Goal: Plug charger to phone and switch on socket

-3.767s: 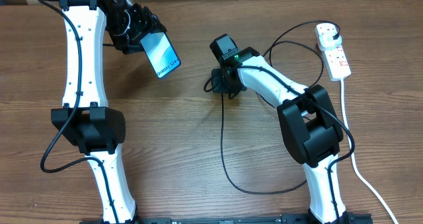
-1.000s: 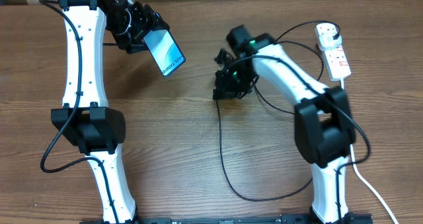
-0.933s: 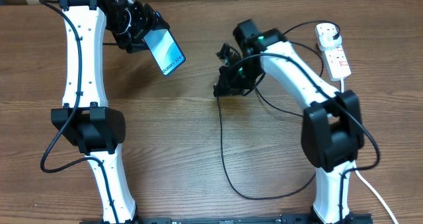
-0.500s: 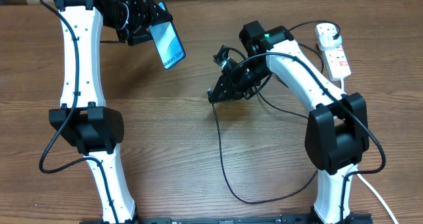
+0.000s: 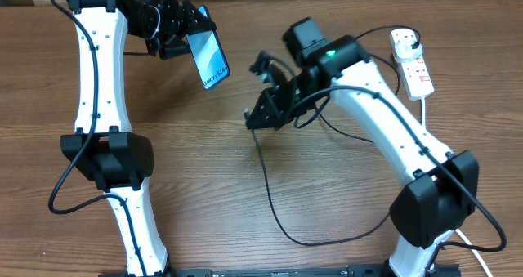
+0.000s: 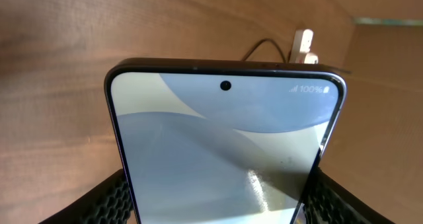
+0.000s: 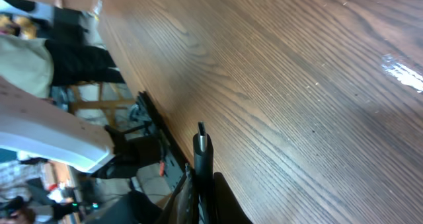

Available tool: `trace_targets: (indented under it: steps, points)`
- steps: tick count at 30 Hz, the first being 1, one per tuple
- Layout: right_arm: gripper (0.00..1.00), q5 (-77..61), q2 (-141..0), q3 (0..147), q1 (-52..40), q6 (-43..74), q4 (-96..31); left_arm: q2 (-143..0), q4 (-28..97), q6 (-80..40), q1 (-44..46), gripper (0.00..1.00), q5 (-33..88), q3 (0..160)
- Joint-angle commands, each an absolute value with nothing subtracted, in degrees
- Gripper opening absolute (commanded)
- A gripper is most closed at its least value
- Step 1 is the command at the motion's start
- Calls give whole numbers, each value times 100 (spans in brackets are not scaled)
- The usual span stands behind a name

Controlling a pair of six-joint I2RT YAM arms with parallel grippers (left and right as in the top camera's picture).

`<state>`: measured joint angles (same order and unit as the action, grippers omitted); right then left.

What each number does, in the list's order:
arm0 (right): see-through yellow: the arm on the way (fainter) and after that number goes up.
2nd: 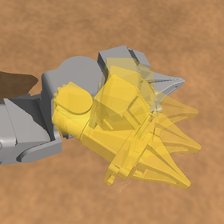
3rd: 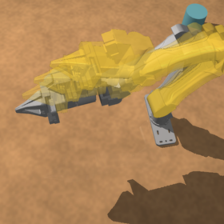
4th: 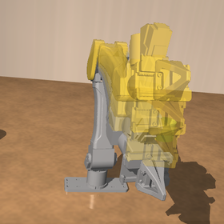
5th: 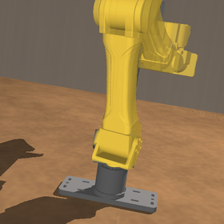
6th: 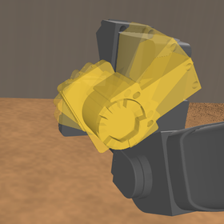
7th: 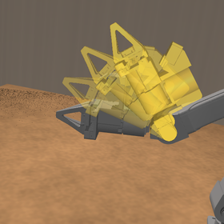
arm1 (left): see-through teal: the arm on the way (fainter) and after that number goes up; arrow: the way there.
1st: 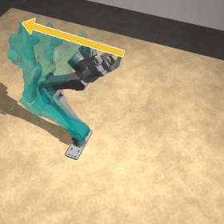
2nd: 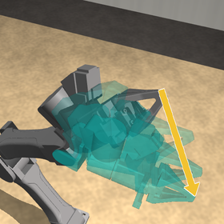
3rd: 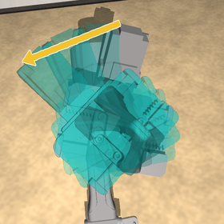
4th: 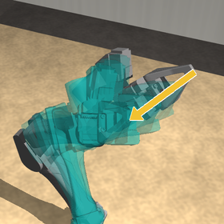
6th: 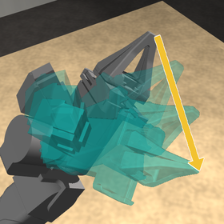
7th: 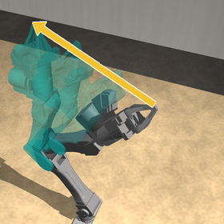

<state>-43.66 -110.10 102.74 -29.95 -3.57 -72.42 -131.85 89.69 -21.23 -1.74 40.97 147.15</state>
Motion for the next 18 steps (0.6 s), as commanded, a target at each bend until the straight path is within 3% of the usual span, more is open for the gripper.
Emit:
trace_targets:
  steps: [1, 18]
  points:
    - [4, -3887, -10958, 10326, -3264, 10, -7116, -13190, 9139, -2252, -58, 4, 4241, 14855]
    - [4, -3782, -10960, 10326, -3625, 532, -6761, -13190, 9682, -1865, 191, 4, 3068, 14855]
